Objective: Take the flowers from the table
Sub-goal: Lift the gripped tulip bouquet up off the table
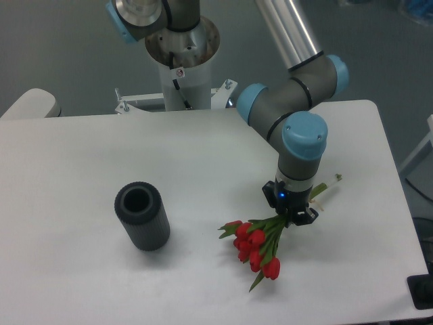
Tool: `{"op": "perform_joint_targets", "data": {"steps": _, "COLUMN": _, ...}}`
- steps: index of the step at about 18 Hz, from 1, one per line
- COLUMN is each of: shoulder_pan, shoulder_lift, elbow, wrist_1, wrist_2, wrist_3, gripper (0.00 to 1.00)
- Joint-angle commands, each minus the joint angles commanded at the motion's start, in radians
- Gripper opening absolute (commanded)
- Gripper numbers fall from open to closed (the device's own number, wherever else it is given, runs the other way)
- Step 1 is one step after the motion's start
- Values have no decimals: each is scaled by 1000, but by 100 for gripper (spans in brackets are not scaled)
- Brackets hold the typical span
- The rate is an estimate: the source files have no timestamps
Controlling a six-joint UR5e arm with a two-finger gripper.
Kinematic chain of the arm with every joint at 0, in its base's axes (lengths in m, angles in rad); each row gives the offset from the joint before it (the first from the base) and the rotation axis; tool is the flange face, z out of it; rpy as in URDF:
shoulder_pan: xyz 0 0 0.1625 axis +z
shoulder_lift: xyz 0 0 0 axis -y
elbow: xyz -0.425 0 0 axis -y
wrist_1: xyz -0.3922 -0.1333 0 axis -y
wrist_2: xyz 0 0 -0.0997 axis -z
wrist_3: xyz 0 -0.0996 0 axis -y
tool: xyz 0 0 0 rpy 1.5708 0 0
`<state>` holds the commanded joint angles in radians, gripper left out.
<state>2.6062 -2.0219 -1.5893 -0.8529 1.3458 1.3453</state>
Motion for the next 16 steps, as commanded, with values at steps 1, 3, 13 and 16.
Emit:
{"op": "perform_joint_targets", "data": {"steps": 1, "shoulder_pan": 8, "shoulder_lift": 11, "elbow": 11, "wrist_1": 0, "wrist_2": -60, "wrist_3": -2, "gripper": 19}}
{"op": "perform_joint_targets", "data": {"steps": 3, "shoulder_pan": 23, "shoulder_lift": 38, "elbow": 20, "wrist_1": 0, "wrist_2": -169, "wrist_3": -2, "gripper": 19}}
{"op": "perform_joint_targets", "data": {"steps": 13, "shoulder_pan": 159, "shoulder_lift": 95, "elbow": 5, "wrist_1": -2, "wrist_2": -575, "wrist_3": -97, "gripper": 19}}
{"op": "perform_joint_targets", "data": {"steps": 16, "shoulder_pan": 179, "shoulder_lift": 95, "elbow": 2, "wrist_1": 0, "wrist_2": -655, "wrist_3": -103, "gripper": 19}}
